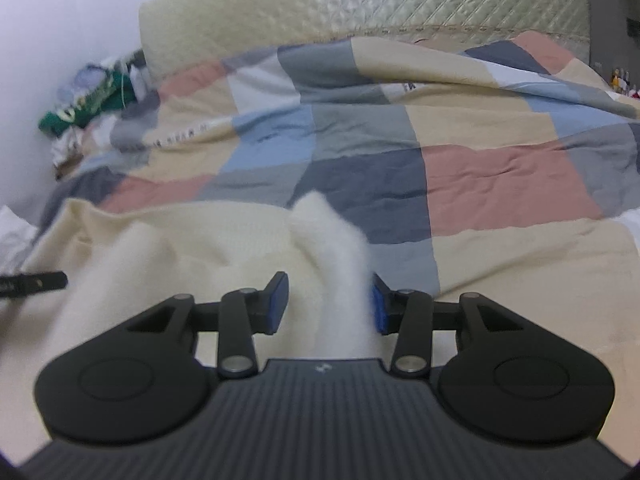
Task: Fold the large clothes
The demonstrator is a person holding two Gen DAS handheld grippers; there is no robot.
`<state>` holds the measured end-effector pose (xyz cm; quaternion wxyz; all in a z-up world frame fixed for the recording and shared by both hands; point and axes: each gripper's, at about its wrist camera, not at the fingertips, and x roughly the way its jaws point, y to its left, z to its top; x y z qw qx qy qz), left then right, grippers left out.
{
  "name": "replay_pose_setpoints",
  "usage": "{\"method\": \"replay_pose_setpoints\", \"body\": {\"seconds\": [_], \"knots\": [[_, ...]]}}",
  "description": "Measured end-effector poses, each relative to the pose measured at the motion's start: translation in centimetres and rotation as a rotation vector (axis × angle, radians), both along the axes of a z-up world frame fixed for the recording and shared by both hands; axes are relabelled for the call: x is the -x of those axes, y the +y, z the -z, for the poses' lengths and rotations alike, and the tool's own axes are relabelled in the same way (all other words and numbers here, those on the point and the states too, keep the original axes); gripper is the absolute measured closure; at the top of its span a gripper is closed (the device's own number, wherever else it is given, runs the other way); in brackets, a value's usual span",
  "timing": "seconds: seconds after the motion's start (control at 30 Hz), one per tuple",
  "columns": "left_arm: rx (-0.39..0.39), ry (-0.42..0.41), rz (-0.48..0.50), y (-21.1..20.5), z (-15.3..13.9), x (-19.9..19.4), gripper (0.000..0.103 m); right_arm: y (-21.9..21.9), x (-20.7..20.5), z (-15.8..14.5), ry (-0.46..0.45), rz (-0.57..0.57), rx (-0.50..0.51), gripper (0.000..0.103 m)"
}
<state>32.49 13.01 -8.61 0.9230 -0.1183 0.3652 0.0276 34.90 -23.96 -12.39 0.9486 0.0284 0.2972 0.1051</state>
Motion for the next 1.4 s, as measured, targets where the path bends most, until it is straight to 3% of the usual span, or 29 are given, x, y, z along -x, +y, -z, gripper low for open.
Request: {"method": "replay_pose_setpoints", "body": {"seconds": [0.1, 0.23, 0.47, 0.73, 0.93, 1.1, 1.17, 1.23, 1.4], "knots": [[-0.029, 0.034, 0.013, 0.2, 1.0, -2.0, 0.055, 0.4, -2.4, 1.3, 0.028, 0.032, 0.044, 0.059], [-0.027, 0.064, 0.011, 0.5, 2.4, -3.3, 0.055, -0.1, -4.8, 3.1, 0.081, 0.064, 0.018, 0.06], [-0.009, 0.039, -0.004, 0.5, 1.5, -2.3, 0.055, -0.5, -4.6, 3.4, 0.085, 0.072, -0.016, 0.06], [-0.007, -0.026, 0.033, -2.0, -2.4, 5.4, 0.052, -1.8, 1.3, -1.2, -0.008, 0.087, -0.104, 0.059], [-0.021, -0.056, 0.058, -4.1, -4.4, 11.3, 0.051, -1.1, 6.5, -4.2, -0.06, 0.016, -0.114, 0.059], [-0.01, -0.05, 0.041, -4.7, -4.6, 15.3, 0.049, -0.4, 9.7, -3.7, -0.008, -0.063, -0.154, 0.059], [-0.024, -0.042, 0.016, -4.6, -4.3, 16.3, 0.048, -0.2, 10.7, -3.1, 0.021, -0.065, -0.146, 0.051], [-0.061, -0.028, -0.029, -4.2, -3.7, 17.0, 0.047, -0.3, 11.4, -2.4, 0.042, -0.043, -0.139, 0.043], [-0.172, -0.039, -0.147, -3.1, -3.2, 17.2, 0.047, -2.0, 11.9, -1.7, 0.03, 0.086, -0.148, 0.04]]}}
